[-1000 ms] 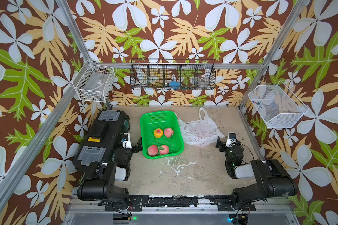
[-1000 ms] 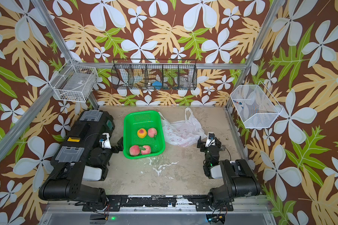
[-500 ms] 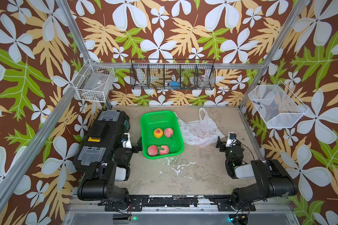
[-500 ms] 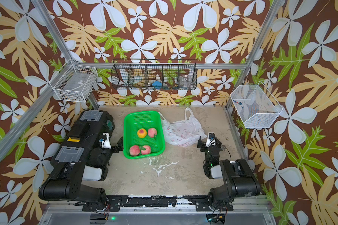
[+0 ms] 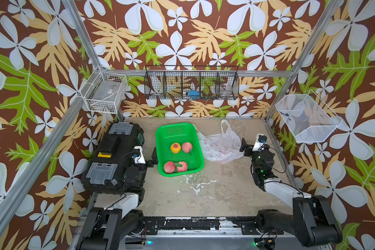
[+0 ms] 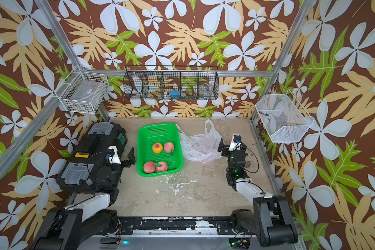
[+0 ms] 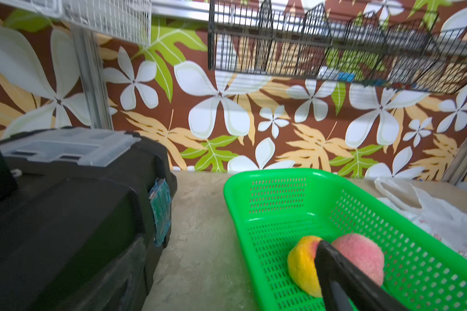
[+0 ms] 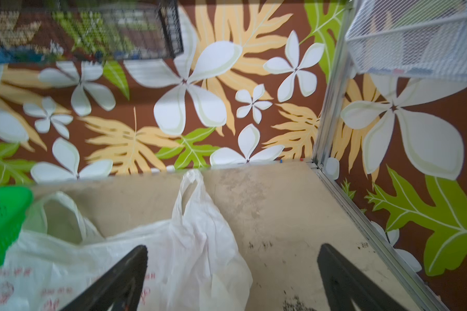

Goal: Place the peach into a plastic bag & tie a knot
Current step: Pick up the plastic bag at the center of the board.

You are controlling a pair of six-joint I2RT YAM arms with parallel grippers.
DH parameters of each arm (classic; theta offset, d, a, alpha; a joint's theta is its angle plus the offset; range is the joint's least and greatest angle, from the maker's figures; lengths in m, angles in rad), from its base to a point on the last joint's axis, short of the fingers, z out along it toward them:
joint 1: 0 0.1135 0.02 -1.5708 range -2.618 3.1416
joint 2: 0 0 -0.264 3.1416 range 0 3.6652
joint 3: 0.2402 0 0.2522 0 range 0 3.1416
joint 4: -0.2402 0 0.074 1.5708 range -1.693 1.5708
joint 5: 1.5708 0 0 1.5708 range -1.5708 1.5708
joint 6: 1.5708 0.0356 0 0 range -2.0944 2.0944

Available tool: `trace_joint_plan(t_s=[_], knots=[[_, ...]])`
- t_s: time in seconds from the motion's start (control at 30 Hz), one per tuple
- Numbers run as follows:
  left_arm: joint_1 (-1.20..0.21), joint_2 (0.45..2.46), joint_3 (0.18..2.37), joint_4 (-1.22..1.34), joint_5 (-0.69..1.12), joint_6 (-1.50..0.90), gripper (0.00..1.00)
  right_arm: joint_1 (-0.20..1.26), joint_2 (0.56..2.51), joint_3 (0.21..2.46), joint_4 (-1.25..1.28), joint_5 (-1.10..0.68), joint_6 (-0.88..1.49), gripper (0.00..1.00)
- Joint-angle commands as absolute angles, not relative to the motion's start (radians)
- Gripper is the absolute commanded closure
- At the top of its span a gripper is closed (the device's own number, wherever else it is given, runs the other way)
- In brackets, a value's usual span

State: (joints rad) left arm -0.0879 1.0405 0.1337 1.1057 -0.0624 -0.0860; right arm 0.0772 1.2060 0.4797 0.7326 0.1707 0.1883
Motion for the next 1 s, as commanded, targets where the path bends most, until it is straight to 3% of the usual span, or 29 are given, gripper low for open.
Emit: trace_joint_plan(t_s=[0.0,0.1,0.17,0.2,0.27,0.3,0.37,0.47,0.53,0.6,0.7,0.8,0.87,0.9,0.97], knots=[[-0.111,0.951,0.157,0.969,-0.162,-0.223,0.00,0.109,1.156,0.575,0.309,0.226,0.344,0.00],[-0.121,0.880,0.262,0.767,-0.129,-0.348,0.00,0.163,1.093,0.631,0.210,0.227,0.345,0.00],[-0.123,0.874,0.363,0.626,-0.065,-0.383,0.00,0.156,1.069,0.642,0.137,0.182,0.601,0.00],[-0.123,0.881,0.412,0.564,-0.029,-0.386,0.00,0.136,1.068,0.638,0.120,0.090,0.716,0.00],[-0.122,0.898,0.511,0.445,-0.015,-0.455,0.00,0.052,1.101,0.559,0.371,-0.337,0.804,0.01],[-0.122,0.903,0.550,0.364,-0.077,-0.537,0.00,0.048,1.129,0.549,0.399,-0.382,0.855,0.00],[-0.121,0.907,0.634,0.203,-0.127,-0.565,0.00,0.069,1.208,0.655,0.205,-0.375,0.790,0.01],[-0.120,0.934,0.743,0.009,-0.200,-0.597,0.00,0.115,1.256,0.789,-0.028,-0.223,0.649,0.00],[-0.120,0.947,0.770,-0.005,-0.137,-0.550,0.00,0.112,1.241,0.800,-0.070,-0.186,0.639,0.01],[-0.121,0.957,0.786,-0.001,-0.041,-0.506,0.08,0.112,1.236,0.816,-0.113,-0.177,0.615,0.00],[-0.123,0.980,0.798,-0.006,0.057,-0.499,0.16,0.113,1.256,0.854,-0.186,-0.214,0.547,0.00],[-0.133,1.019,0.816,-0.037,0.135,-0.502,0.22,0.090,1.283,0.869,-0.194,-0.385,0.548,0.00],[-0.172,1.053,0.837,-0.066,0.158,-0.505,0.24,0.096,1.282,0.862,-0.156,-0.457,0.576,0.06],[-0.199,1.069,0.850,-0.085,0.151,-0.500,0.25,0.103,1.280,0.866,-0.156,-0.444,0.579,0.15],[-0.280,1.097,0.875,-0.126,0.090,-0.485,0.25,0.145,1.281,0.903,-0.197,-0.328,0.547,0.18]])
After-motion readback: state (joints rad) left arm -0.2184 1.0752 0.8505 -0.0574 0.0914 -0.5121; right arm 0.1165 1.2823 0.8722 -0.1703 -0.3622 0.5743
